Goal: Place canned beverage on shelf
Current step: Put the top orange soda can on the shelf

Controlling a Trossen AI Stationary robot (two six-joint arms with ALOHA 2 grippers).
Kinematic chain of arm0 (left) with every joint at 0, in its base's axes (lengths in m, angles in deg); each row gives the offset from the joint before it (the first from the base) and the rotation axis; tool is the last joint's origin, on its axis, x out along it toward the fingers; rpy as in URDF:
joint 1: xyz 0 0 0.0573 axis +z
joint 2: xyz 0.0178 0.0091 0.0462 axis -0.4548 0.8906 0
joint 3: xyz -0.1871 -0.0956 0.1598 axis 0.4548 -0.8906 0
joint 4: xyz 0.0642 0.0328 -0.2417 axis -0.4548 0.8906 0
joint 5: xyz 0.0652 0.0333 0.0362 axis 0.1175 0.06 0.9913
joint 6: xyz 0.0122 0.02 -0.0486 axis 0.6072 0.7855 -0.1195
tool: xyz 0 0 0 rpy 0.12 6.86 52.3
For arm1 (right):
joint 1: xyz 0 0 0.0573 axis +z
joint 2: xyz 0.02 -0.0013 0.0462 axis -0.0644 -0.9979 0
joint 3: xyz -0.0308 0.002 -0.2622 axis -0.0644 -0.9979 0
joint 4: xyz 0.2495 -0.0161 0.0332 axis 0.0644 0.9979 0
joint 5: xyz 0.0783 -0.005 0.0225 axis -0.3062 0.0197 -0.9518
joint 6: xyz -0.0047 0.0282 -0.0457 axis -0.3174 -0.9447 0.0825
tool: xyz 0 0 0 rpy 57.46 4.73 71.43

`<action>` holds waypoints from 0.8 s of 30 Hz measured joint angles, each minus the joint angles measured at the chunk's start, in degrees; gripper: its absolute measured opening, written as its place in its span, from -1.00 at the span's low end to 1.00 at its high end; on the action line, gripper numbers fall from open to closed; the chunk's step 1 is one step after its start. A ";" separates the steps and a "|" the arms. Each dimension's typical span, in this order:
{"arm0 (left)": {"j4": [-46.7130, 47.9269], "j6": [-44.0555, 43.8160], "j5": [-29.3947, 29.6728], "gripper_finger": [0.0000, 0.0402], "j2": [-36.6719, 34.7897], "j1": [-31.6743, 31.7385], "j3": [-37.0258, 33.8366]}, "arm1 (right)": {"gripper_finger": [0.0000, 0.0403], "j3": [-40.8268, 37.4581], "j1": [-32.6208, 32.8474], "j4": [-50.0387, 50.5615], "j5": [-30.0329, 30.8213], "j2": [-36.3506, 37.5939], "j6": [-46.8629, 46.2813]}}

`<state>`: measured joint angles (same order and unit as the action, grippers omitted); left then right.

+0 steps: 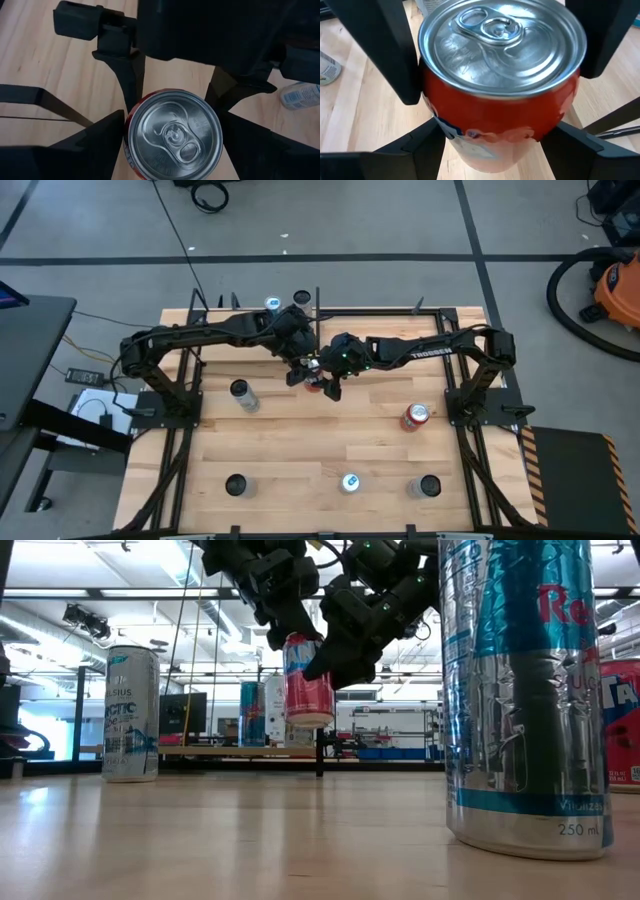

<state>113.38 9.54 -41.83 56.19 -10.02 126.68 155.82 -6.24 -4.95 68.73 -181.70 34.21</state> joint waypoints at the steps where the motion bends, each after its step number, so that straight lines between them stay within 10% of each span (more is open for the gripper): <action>1: -0.36 0.02 0.02 0.57 -0.06 0.00 0.00 | 0.44 0.00 -0.02 0.00 0.02 0.00 0.02; 24: -14.75 0.45 0.03 0.57 -0.09 -0.02 -0.24 | 0.44 0.31 -0.07 0.40 0.00 0.28 1.05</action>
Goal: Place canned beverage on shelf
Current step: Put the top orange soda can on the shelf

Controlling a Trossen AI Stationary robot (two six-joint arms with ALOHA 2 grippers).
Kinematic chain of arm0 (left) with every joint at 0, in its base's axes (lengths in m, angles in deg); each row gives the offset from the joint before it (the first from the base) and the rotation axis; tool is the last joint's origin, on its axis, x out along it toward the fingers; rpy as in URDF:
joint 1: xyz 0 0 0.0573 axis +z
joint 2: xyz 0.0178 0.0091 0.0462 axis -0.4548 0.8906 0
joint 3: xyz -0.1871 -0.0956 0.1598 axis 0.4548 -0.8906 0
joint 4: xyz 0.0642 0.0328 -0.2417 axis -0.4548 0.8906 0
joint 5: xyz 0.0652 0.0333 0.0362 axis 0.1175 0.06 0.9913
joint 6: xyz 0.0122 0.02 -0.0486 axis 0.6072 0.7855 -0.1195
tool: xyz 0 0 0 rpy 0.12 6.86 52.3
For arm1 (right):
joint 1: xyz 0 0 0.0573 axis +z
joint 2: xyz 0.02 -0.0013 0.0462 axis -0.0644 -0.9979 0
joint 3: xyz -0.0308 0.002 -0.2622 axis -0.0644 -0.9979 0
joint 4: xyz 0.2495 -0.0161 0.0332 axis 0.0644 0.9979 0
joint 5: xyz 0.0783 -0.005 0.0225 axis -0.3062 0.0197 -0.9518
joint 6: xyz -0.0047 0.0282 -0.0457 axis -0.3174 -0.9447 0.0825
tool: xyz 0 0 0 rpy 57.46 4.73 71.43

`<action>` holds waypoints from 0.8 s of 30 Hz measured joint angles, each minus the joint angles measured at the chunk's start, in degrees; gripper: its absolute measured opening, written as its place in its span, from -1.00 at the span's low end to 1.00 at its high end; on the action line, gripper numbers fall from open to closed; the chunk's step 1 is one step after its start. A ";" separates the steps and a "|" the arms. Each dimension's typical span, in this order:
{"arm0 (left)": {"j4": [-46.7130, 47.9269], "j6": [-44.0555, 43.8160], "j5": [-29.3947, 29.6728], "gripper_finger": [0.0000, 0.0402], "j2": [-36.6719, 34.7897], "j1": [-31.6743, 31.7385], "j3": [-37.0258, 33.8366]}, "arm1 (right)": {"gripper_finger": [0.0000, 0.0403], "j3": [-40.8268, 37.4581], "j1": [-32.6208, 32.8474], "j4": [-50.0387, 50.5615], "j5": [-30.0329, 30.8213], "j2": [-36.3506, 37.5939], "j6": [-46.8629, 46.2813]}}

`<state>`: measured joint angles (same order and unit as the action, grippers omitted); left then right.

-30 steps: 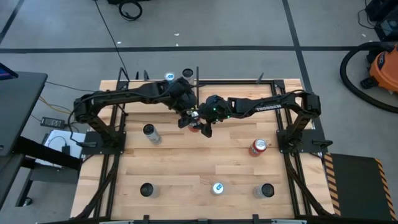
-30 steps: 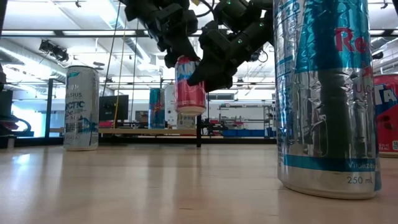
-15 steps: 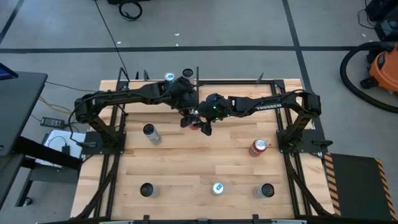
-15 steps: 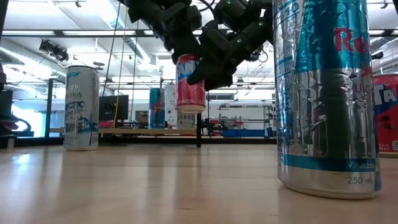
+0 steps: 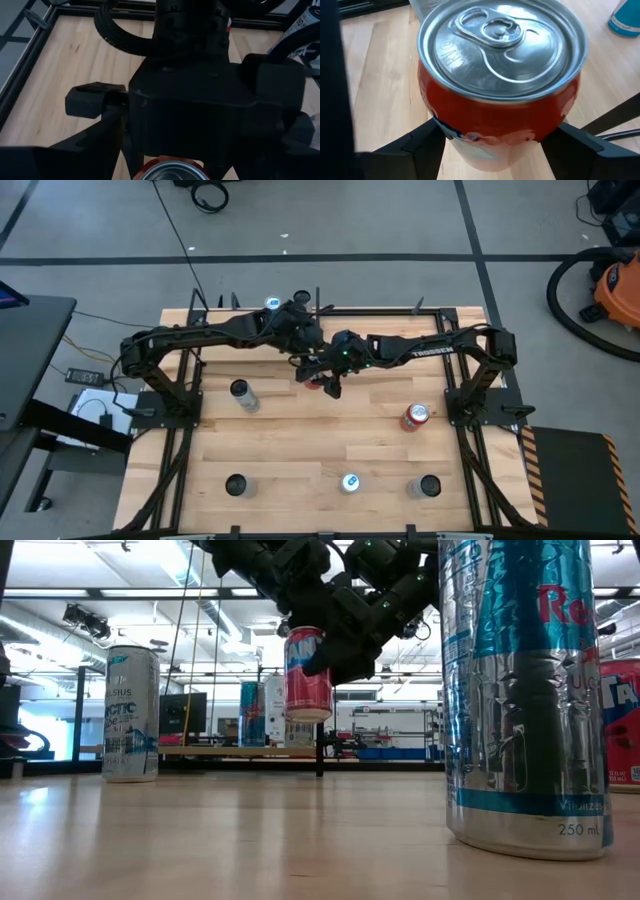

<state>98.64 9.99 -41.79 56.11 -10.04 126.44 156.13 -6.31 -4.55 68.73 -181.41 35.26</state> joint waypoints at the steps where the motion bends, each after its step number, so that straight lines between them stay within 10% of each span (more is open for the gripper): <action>1: 0.78 -0.25 0.01 0.57 0.00 0.02 0.02 | 0.44 0.00 0.00 0.24 0.02 -0.01 0.03; 24: 14.13 2.95 -0.11 0.57 -0.36 0.57 0.31 | 0.44 2.13 0.02 3.19 0.07 -0.29 2.48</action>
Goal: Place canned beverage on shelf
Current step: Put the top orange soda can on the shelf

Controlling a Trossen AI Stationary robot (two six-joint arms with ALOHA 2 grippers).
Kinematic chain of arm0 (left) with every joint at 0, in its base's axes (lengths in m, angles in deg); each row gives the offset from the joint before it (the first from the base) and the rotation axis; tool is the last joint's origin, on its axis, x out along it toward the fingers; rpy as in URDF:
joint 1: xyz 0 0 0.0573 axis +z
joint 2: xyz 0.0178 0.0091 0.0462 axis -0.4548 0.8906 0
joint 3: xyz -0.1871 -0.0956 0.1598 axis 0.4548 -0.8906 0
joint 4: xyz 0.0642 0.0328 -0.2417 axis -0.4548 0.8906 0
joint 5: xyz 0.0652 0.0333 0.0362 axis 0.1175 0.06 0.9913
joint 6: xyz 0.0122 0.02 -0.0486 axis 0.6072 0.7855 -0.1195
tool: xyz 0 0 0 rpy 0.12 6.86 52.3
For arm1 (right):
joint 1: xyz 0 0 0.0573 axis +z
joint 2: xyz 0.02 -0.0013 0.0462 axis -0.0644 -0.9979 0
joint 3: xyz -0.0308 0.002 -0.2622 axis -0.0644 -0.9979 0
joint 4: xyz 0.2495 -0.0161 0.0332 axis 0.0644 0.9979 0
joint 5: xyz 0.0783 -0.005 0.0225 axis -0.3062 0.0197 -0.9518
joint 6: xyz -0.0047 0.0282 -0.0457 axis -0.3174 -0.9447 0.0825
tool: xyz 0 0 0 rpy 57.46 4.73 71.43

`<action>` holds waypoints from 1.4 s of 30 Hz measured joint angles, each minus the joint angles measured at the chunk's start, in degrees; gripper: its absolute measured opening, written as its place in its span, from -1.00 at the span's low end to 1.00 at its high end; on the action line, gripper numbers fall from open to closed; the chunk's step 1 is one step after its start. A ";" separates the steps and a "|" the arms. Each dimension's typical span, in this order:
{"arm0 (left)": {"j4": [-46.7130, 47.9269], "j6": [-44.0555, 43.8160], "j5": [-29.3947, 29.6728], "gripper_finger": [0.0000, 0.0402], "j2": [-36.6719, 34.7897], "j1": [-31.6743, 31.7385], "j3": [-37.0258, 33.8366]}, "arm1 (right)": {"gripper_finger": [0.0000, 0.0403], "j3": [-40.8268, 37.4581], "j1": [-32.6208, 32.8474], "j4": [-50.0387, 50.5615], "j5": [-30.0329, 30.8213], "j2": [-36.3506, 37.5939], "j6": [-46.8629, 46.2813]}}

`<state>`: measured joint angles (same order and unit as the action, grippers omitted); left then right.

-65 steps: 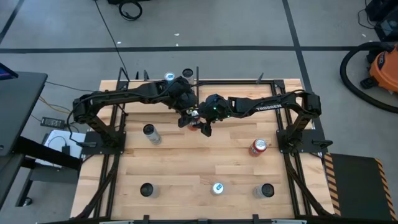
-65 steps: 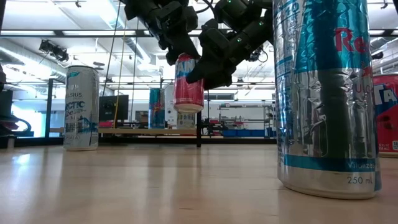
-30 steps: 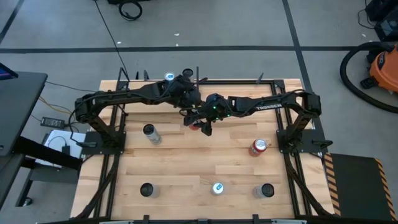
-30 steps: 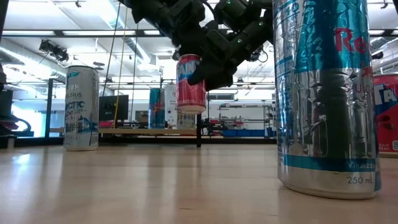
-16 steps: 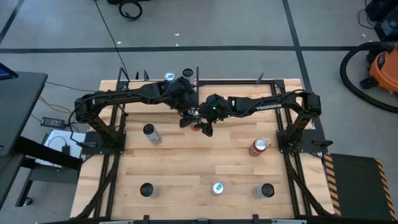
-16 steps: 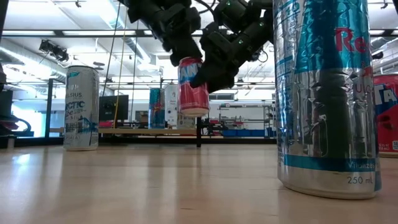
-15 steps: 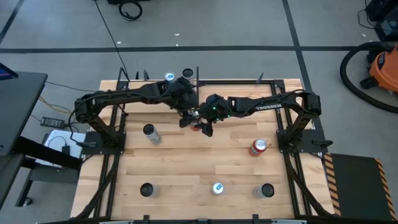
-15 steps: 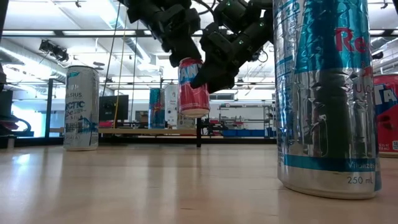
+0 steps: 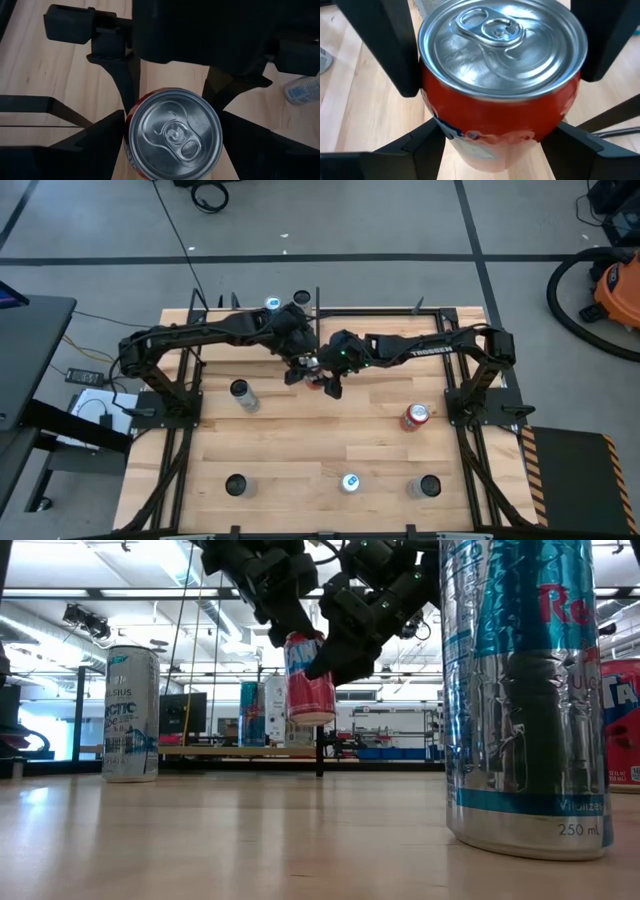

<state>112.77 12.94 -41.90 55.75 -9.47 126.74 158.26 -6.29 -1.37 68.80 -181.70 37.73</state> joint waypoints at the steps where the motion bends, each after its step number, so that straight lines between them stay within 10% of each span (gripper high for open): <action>1: 0.41 -0.12 -0.07 0.57 -0.01 0.01 0.03 | 0.44 0.31 0.00 0.37 0.00 -0.01 0.16; 42: 4.83 1.55 -0.85 0.57 0.77 2.14 -0.26 | 0.40 1.13 0.04 2.47 2.43 -0.06 0.78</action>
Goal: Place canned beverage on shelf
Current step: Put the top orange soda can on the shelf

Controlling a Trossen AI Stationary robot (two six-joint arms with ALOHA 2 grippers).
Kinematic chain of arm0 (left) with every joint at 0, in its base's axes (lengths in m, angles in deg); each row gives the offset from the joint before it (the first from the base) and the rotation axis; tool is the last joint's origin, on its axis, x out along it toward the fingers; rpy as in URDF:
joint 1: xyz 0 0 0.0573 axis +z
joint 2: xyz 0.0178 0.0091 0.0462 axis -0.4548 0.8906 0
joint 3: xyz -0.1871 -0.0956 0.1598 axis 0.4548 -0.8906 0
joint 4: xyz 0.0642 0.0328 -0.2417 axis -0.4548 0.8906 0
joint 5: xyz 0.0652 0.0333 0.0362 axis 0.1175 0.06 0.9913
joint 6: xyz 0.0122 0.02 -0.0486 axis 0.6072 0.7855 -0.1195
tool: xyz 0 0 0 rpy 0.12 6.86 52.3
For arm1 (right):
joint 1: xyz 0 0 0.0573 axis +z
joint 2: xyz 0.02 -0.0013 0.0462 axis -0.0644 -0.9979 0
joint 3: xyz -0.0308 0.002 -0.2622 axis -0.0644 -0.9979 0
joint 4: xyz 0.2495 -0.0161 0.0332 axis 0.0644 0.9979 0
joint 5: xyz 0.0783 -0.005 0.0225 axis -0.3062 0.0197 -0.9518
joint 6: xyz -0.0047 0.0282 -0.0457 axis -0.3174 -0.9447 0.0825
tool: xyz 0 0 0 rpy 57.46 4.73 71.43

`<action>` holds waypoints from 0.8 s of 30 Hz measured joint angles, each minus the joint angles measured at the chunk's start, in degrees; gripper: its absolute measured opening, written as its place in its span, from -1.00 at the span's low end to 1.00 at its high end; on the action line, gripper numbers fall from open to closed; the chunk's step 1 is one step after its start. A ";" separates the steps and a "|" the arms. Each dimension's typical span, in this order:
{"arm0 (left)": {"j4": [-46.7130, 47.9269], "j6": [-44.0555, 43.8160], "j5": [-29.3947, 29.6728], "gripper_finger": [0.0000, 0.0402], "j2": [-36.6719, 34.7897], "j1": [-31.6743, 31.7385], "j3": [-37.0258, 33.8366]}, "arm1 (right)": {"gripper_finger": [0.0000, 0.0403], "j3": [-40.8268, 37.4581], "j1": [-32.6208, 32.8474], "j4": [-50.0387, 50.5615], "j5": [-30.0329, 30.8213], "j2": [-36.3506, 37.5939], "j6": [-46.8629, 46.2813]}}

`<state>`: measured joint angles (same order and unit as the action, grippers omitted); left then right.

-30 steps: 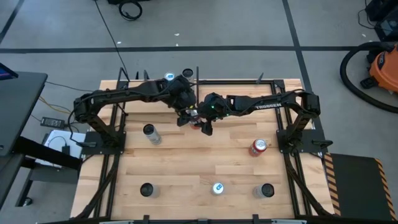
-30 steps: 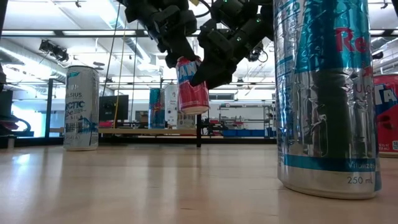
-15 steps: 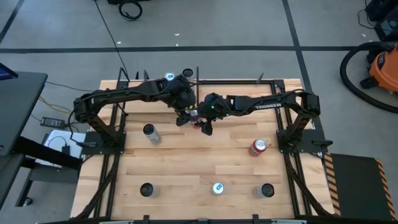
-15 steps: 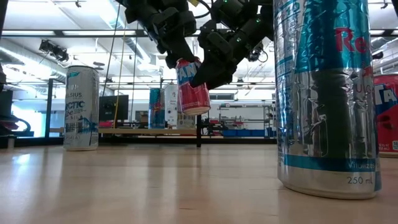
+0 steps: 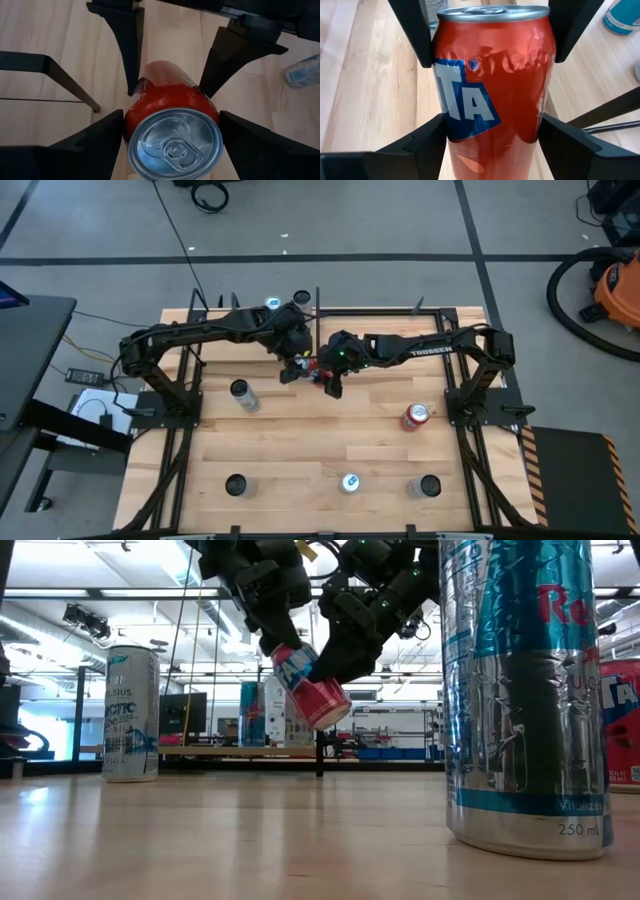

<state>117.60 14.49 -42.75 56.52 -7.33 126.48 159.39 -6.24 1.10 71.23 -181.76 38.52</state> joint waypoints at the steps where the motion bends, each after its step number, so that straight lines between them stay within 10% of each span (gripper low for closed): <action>1: 0.04 0.09 0.01 0.57 0.00 0.00 0.00 | 0.40 0.00 0.00 0.00 0.00 0.00 0.00; 24: 6.09 -6.37 -0.30 0.57 0.04 -0.82 -0.04 | 0.37 0.00 1.24 -4.31 -0.42 0.00 -0.79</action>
<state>123.69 8.12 -43.05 56.57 -8.15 126.44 159.39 -5.00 -3.21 70.81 -181.76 37.72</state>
